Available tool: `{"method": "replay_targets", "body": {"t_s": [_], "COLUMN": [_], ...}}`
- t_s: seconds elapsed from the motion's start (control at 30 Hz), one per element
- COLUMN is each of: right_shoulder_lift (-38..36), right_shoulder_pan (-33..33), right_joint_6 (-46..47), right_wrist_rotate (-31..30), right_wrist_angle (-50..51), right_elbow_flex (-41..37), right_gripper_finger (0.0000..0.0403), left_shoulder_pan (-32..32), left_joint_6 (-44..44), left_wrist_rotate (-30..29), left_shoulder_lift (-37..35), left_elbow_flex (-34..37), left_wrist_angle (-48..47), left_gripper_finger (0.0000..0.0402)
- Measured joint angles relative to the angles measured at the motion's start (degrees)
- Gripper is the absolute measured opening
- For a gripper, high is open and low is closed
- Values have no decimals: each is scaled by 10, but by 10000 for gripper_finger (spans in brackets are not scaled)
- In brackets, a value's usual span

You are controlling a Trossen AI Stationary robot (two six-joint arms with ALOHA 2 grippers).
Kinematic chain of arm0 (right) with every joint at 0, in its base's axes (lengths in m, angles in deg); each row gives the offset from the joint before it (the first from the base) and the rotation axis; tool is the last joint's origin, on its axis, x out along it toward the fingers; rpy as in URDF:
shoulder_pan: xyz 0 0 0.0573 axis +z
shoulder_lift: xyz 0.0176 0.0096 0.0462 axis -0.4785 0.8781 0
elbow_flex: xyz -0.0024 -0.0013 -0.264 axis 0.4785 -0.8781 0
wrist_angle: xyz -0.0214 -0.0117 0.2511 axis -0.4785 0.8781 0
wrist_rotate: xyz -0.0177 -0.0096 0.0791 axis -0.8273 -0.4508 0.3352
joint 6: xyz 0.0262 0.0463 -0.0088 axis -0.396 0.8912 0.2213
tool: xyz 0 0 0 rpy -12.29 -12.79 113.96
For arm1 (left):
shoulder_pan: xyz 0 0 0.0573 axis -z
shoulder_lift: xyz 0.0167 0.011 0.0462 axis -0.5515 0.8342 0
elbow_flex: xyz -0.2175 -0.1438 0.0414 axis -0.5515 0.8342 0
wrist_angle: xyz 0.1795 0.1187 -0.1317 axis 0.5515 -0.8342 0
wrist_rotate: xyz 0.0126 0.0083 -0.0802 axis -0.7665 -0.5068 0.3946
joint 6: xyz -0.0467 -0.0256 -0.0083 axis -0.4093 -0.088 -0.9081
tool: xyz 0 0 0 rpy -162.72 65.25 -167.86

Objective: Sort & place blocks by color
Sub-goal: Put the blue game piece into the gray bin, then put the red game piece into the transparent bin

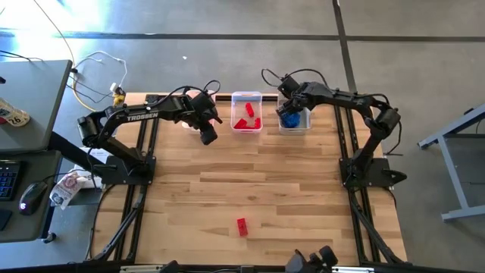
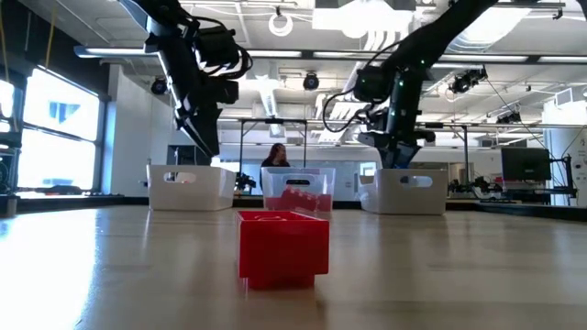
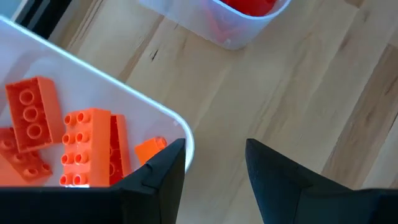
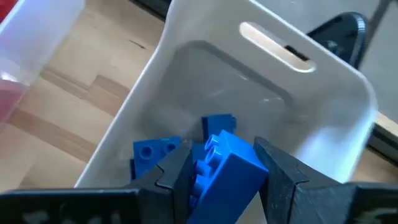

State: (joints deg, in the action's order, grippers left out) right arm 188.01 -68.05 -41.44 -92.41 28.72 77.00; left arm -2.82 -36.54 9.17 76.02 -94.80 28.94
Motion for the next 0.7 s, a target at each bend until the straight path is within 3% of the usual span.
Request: {"method": "replay_targets", "body": {"t_s": [0.23,0.5,0.7], "right_shoulder_lift": [0,0,0], "right_shoulder_pan": [-24,-26,-25], "right_joint_6": [-15,-64,-59], "right_wrist_rotate": [75,71,70], "right_wrist_angle": [-44,-48,-45], "right_elbow_flex": [-14,-14,-12], "right_gripper_finger": [155,178,209], "left_shoulder_pan": [0,0,0], "left_joint_6": [19,45,45], "left_wrist_rotate": [-3,-57,-60], "left_shoulder_lift": [0,0,0], "left_elbow_flex": [0,0,0], "left_wrist_angle": [0,0,0], "left_gripper_finger": [154,154,154]}}
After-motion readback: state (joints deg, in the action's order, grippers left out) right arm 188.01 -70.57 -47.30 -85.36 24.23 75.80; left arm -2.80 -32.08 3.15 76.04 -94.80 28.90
